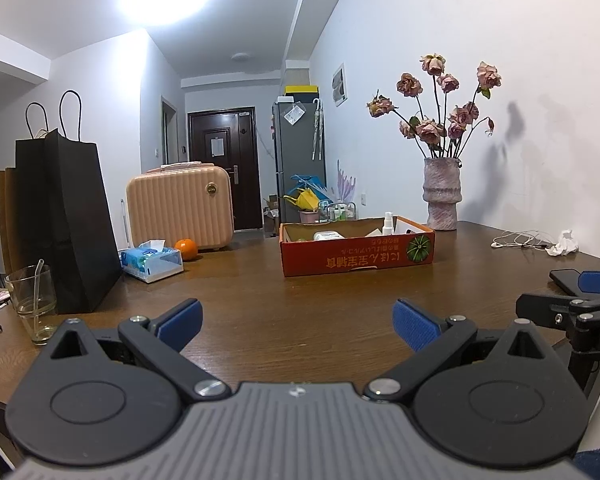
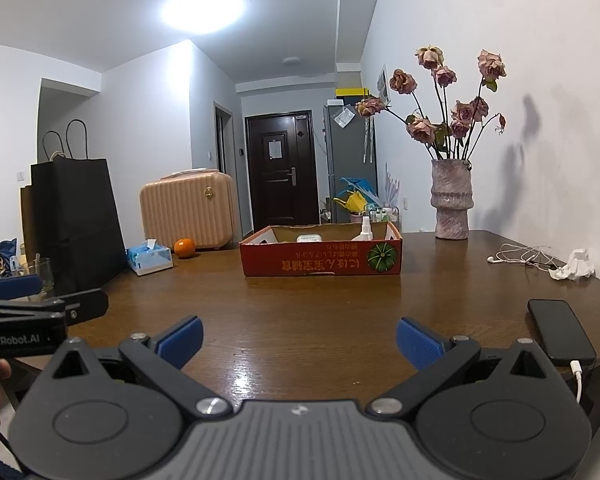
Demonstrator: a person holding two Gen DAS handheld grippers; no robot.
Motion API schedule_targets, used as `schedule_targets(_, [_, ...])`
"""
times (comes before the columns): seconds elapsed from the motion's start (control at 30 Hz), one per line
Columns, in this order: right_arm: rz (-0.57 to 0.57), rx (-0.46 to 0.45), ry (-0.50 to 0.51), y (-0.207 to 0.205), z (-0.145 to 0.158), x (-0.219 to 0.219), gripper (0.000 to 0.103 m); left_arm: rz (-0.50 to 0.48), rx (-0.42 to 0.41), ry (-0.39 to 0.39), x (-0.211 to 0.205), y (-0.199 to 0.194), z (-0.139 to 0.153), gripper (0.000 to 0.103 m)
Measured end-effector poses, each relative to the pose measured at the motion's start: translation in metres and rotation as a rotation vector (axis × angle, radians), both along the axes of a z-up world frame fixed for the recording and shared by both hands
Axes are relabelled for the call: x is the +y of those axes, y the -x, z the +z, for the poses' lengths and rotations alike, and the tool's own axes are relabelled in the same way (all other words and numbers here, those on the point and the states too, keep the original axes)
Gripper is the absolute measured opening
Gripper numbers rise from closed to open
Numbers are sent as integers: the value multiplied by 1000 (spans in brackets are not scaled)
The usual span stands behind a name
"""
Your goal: Organize rigid objects
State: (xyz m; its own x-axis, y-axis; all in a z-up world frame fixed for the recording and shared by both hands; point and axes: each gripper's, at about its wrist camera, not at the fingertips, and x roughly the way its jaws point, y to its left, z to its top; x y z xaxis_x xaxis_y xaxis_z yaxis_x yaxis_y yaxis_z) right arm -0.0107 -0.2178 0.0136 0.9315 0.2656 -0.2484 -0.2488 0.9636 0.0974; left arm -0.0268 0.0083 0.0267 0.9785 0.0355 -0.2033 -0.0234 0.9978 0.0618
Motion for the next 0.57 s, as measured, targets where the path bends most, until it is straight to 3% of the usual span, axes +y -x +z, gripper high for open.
schedule_targets(0.57, [3, 7, -3, -3, -2, 1, 103, 7, -6, 6, 0, 0, -1, 103])
